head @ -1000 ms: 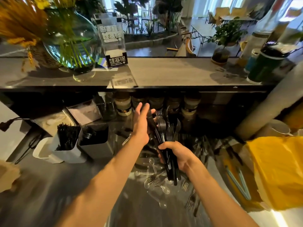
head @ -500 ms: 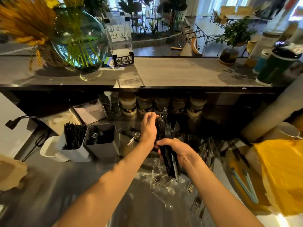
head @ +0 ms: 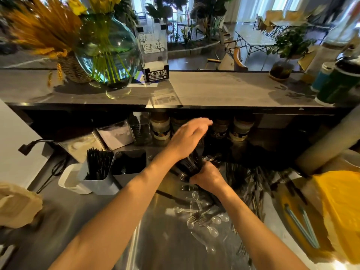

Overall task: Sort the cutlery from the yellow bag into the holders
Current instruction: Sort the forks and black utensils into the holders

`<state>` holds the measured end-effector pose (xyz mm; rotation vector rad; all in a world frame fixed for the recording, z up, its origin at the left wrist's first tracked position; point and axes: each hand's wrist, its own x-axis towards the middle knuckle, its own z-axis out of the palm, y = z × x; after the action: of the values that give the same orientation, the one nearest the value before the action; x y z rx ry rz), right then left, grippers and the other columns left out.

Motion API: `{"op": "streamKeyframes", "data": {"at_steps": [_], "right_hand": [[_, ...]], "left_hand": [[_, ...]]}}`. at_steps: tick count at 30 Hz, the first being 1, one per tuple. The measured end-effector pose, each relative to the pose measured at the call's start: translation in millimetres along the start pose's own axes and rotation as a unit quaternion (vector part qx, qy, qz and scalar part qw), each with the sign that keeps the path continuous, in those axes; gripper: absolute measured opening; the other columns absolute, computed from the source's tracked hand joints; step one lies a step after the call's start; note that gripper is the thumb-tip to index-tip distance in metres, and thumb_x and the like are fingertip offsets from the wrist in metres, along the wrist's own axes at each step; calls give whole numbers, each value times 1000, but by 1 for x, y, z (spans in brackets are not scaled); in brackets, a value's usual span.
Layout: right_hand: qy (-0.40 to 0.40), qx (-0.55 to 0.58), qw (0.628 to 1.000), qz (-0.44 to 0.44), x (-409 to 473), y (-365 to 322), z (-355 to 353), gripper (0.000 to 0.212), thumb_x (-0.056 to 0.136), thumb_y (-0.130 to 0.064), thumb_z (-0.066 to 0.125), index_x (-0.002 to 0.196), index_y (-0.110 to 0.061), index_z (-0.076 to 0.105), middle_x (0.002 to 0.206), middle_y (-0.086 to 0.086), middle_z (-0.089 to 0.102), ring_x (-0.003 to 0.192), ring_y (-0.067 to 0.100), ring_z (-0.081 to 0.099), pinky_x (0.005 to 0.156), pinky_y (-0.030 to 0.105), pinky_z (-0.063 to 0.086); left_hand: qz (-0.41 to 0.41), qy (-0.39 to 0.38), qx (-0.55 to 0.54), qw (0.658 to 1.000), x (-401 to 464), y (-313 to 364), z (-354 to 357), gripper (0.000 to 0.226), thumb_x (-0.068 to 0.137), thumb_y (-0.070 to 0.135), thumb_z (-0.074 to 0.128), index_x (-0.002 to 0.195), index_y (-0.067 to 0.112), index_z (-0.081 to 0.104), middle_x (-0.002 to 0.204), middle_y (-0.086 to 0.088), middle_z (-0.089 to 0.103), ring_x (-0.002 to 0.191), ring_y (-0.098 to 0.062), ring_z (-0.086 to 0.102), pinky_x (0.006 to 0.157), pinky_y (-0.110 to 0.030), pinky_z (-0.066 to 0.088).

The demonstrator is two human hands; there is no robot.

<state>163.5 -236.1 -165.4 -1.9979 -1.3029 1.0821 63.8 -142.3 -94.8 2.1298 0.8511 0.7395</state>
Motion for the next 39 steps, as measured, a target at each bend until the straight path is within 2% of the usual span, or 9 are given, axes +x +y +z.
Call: {"op": "streamKeyframes", "data": {"at_steps": [2, 6, 10, 14, 17, 22, 27, 33, 39], "right_hand": [[5, -12, 1000, -1, -1, -5, 3, 32, 66, -19, 76, 96, -20, 67, 80, -1, 70, 74, 18, 67, 63, 32, 53], [-11, 70, 997, 8, -6, -8, 2, 24, 69, -9, 80, 88, -16, 67, 73, 4, 69, 66, 19, 65, 64, 39, 56], [-41, 126, 991, 35, -8, -11, -6, 23, 72, -2, 80, 91, -8, 67, 79, 17, 71, 69, 27, 67, 59, 30, 55], [-65, 151, 986, 38, -6, -8, -7, 23, 74, -2, 78, 93, -7, 67, 74, 15, 68, 65, 24, 66, 62, 35, 54], [-85, 155, 984, 34, -5, -4, 0, 16, 74, -2, 75, 87, -4, 66, 67, 12, 66, 58, 22, 63, 58, 32, 51], [-103, 168, 980, 26, -3, 1, -3, 17, 75, -4, 74, 90, -1, 67, 72, 13, 65, 65, 24, 64, 63, 35, 53], [-131, 145, 980, 18, -3, -2, -5, 28, 78, -1, 73, 103, 2, 62, 71, 13, 63, 63, 24, 62, 59, 34, 52], [-113, 154, 981, 20, 2, -7, 1, 13, 74, 3, 73, 81, -3, 64, 64, 10, 63, 53, 18, 61, 52, 27, 50], [-111, 185, 976, 27, 4, -4, 4, 9, 78, 0, 74, 75, -6, 69, 63, 7, 62, 53, 14, 61, 54, 25, 49]], "left_hand": [[-38, -63, 74, 995, 5, -4, 5, 36, 103, 30, 49, 133, 14, 61, 138, -3, 59, 129, -15, 52, 101, -21, 37], [-48, -9, 134, 990, -4, -13, 7, 23, 96, 30, 62, 111, 16, 71, 111, 0, 70, 107, -16, 62, 94, -33, 50], [-2, 68, 216, 974, -15, -20, 3, 24, 95, 35, 64, 104, 15, 72, 104, -5, 72, 123, -21, 55, 118, -35, 22], [55, 115, 268, 955, -23, -40, 0, 24, 92, 39, 65, 87, 17, 74, 89, 1, 73, 96, -15, 67, 120, -36, 18], [74, 102, 249, 960, -26, -40, -1, 26, 93, 37, 62, 98, 15, 74, 94, -2, 74, 100, -21, 67, 108, -32, 32], [42, 242, 166, 955, -21, -48, -23, 38, 97, 37, 46, 115, 13, 70, 119, -2, 68, 119, -16, 58, 110, -31, 36], [-151, 81, -143, 975, -9, -42, -36, 38, 106, 33, 38, 124, 16, 67, 123, 3, 66, 117, -10, 58, 98, -27, 43], [-86, -40, 90, 991, -20, -48, -3, 44, 103, 43, 35, 124, 23, 68, 131, 3, 64, 128, -17, 48, 104, -38, 40], [-93, -104, 45, 989, -26, -51, -2, 62, 106, 47, 30, 159, 28, 3, 148, 10, 49, 134, -9, 40, 107, -35, 32]]}}
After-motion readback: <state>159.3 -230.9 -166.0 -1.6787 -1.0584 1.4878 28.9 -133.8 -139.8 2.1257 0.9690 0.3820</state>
